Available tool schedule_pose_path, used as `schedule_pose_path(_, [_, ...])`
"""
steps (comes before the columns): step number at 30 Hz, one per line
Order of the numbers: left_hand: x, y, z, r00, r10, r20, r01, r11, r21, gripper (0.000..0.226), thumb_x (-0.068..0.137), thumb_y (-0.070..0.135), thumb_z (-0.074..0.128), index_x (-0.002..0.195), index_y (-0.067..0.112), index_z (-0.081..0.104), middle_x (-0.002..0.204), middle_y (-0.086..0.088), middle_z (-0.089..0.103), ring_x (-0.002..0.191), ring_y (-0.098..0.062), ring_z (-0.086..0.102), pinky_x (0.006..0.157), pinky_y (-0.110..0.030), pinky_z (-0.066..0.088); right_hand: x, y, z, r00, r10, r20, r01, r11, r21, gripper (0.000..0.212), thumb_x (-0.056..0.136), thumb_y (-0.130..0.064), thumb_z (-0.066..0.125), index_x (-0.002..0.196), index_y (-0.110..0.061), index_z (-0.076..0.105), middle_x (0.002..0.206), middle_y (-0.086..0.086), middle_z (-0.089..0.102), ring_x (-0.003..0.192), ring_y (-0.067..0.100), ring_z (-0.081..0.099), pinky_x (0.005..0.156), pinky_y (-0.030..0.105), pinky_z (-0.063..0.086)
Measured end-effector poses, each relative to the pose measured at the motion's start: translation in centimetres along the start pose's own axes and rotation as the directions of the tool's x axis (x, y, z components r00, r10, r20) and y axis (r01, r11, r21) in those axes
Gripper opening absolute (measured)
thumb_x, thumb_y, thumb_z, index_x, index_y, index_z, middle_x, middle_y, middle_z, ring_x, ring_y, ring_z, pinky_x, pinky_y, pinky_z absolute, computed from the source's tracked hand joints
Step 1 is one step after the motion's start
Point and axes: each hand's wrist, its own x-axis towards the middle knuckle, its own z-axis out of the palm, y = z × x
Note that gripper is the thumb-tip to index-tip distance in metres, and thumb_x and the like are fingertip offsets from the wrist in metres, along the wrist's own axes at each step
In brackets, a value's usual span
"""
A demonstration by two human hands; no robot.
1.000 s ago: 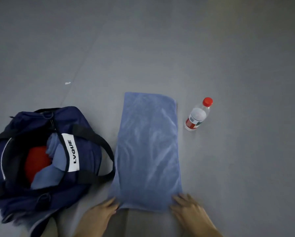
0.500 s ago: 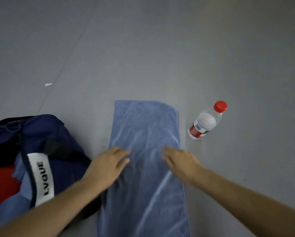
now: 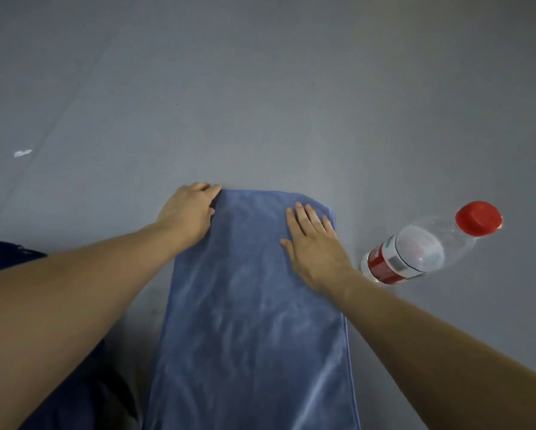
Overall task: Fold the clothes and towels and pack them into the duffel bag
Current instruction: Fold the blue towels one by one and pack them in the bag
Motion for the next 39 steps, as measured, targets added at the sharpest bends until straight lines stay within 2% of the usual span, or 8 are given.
schedule_pose_path(5, [1.2,-0.3,-0.1,0.988,-0.038,-0.147,0.033,0.999,-0.035,0.037,0.096,0.015,0.059,0.132,0.022,0.061,0.128,-0.013,0.056,0.117,-0.038,0.051,0.099,-0.043,0.044,3.2,0.3,-1.2,0.959,-0.103,-0.266,0.119,0.992,0.044,0.047,0.106,-0.031,0.036,0.15,-0.016,0.04,0.155,0.002,0.038,0.144,0.02,0.032,0.113,0.035,0.029])
schedule_pose_path(11, [1.9,-0.9,-0.8,0.984,-0.103,-0.147,0.094,0.993,-0.067,0.018,0.094,0.021,0.065,0.112,0.02,0.067,0.112,-0.009,0.064,0.111,-0.033,0.051,0.093,-0.042,0.047,6.2,1.6,-3.0,0.974,-0.04,-0.221,0.063,0.993,0.096,0.044,0.103,-0.024,0.042,0.147,-0.026,0.045,0.145,-0.002,0.047,0.13,0.026,0.044,0.104,0.04,0.037])
schedule_pose_path(16, [1.5,-2.2,-1.3,0.978,-0.116,-0.176,0.104,0.992,-0.072,0.008,0.092,0.024,0.066,0.1,0.023,0.069,0.108,-0.006,0.061,0.11,-0.034,0.049,0.091,-0.042,0.043,7.6,1.8,-4.8,0.986,0.114,-0.124,-0.073,0.952,0.298,0.029,0.09,-0.019,0.056,0.116,-0.03,0.06,0.118,0.001,0.064,0.115,0.031,0.054,0.096,0.043,0.042])
schedule_pose_path(18, [1.0,-2.6,-1.6,0.97,-0.116,-0.214,0.093,0.989,-0.113,0.003,0.092,0.024,0.066,0.095,0.023,0.066,0.102,-0.004,0.066,0.106,-0.033,0.052,0.09,-0.043,0.044,8.0,2.2,-5.6,0.985,0.156,-0.067,-0.127,0.939,0.319,0.019,0.089,-0.024,0.058,0.105,-0.032,0.064,0.11,0.0,0.068,0.113,0.029,0.057,0.095,0.041,0.044])
schedule_pose_path(22, [-0.3,-2.7,-2.8,0.964,-0.112,-0.243,0.069,0.981,-0.18,0.004,0.093,0.022,0.063,0.094,0.024,0.067,0.092,-0.002,0.072,0.102,-0.031,0.058,0.086,-0.041,0.048,7.0,3.5,-6.1,0.974,0.195,-0.119,-0.147,0.933,0.329,0.013,0.088,-0.039,0.065,0.095,-0.028,0.068,0.085,-0.003,0.061,0.104,0.028,0.058,0.087,0.037,0.044])
schedule_pose_path(26, [-2.1,-2.5,-3.9,0.956,-0.079,-0.284,0.028,0.984,-0.176,0.01,0.095,0.025,0.063,0.099,0.022,0.071,0.098,-0.006,0.074,0.101,-0.034,0.061,0.087,-0.044,0.05,4.2,4.4,-7.6,0.981,0.108,-0.16,-0.08,0.981,0.174,0.021,0.091,-0.047,0.059,0.097,-0.029,0.068,0.091,-0.002,0.064,0.105,0.027,0.051,0.085,0.039,0.04])
schedule_pose_path(32, [-8.7,-2.2,-4.8,0.919,-0.055,-0.391,-0.021,0.982,-0.187,0.014,0.097,0.03,0.06,0.1,0.023,0.072,0.097,-0.002,0.074,0.096,-0.032,0.06,0.084,-0.044,0.049,-3.4,2.2,-9.8,0.94,-0.052,-0.338,0.086,0.993,0.084,0.021,0.095,-0.027,0.054,0.101,-0.014,0.069,0.093,0.009,0.063,0.095,0.033,0.051,0.078,0.041,0.047])
schedule_pose_path(39, [-24.8,-0.8,-4.5,0.886,0.119,-0.448,-0.176,0.981,-0.088,0.011,0.096,0.023,0.065,0.1,0.018,0.074,0.092,0.0,0.072,0.088,-0.028,0.061,0.076,-0.036,0.045,-19.0,-0.6,-8.6,0.94,-0.227,-0.254,0.239,0.971,0.019,0.02,0.098,-0.027,0.056,0.098,-0.015,0.072,0.088,0.005,0.067,0.087,0.03,0.056,0.073,0.039,0.048])
